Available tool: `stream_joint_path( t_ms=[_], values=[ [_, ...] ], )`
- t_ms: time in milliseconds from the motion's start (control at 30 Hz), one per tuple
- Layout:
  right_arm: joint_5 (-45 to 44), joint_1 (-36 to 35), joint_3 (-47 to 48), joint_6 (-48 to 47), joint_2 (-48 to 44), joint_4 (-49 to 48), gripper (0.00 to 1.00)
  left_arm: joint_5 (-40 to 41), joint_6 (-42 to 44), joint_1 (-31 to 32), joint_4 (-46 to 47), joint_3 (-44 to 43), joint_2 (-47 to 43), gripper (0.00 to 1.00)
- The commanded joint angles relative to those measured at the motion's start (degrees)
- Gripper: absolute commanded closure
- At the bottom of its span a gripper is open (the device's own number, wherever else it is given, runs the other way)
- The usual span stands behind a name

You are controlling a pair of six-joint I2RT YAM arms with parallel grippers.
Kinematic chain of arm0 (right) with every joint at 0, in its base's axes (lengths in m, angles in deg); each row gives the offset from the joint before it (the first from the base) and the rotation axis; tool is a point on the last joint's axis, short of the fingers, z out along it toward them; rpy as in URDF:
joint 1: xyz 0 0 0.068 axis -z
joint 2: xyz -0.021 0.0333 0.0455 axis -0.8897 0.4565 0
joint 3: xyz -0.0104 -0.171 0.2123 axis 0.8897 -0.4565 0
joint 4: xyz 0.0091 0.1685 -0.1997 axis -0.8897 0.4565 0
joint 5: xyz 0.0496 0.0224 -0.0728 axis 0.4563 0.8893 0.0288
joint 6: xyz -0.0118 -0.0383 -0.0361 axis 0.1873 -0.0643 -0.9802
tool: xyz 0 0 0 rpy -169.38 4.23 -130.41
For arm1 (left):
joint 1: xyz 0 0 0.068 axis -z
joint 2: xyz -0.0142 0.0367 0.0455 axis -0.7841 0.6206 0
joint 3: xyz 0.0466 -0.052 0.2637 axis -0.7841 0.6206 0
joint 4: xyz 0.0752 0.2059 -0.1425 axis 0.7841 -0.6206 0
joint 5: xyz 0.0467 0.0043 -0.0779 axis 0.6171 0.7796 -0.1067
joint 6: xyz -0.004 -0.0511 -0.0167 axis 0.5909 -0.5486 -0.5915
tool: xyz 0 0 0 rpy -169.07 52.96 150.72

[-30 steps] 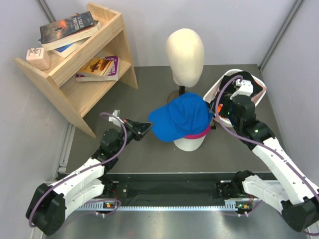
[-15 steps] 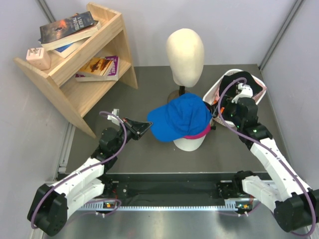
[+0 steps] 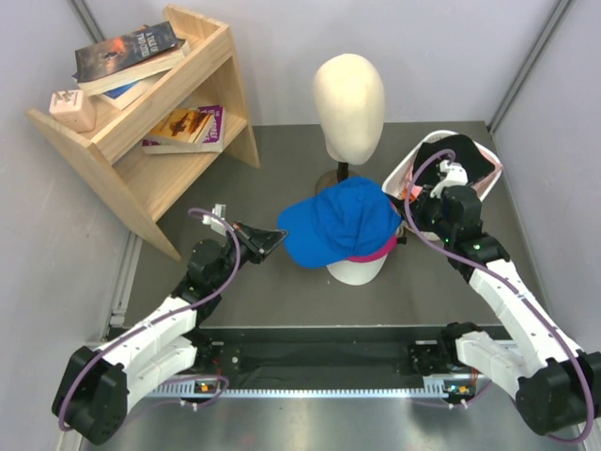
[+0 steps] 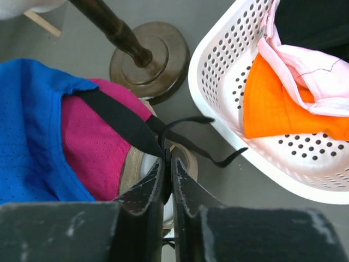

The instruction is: Stack the hats

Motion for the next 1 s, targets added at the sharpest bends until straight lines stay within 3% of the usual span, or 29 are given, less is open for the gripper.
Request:
stream_joint_path(
  t_ms=[0, 700, 967],
  values=[
    [-1.39, 0.55, -0.64, -1.89, -0.65, 0.65, 0.97, 3.4, 5.45, -0.85, -1.87, -0.95, 1.39, 1.0],
    [-8.5, 0.46, -2.93, -2.6, 2.51, 3.9, 1.0, 13.41, 16.09, -0.85, -6.0, -1.66, 8.42, 0.99],
    [-10.26, 0.2, -4.16, -2.07, 2.6, 4.7, 1.0, 12.89, 18.37, -0.85, -7.14, -3.24, 15.45, 0.97]
  ],
)
